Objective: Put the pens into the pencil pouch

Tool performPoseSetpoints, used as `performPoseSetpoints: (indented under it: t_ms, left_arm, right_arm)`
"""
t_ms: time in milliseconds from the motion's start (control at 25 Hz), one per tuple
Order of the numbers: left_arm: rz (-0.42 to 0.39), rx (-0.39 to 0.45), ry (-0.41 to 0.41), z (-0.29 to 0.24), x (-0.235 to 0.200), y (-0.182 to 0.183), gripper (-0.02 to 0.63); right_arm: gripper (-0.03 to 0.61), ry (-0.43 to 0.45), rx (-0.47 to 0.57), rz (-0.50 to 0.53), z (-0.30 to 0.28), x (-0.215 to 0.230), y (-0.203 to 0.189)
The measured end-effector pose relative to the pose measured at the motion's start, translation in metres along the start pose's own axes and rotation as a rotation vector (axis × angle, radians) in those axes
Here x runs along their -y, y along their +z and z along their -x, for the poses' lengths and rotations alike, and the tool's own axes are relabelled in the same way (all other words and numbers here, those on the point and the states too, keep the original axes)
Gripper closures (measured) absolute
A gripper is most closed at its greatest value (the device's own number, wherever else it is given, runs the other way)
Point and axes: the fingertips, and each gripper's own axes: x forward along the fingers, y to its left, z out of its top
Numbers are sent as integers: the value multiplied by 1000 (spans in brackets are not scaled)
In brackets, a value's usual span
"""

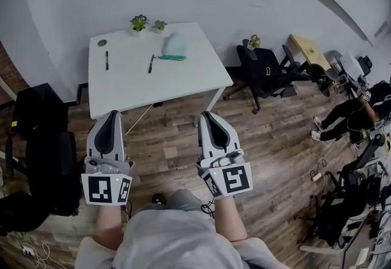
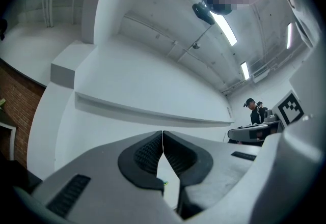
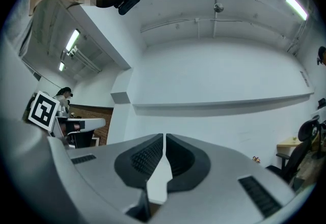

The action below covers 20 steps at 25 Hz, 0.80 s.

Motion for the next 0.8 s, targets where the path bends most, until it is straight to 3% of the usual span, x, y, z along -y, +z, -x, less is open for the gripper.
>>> performPoseSetpoints:
  t_ms: [320,800]
  left_arm:
    - [16,-21,-7,-49,-16,-32,589]
    - [-17,23,60,-181,-50,-51,589]
  right_arm:
    - [541,-21,-32,-11,-45,32,-27]
    - [541,54,17,11,-183,109,-30]
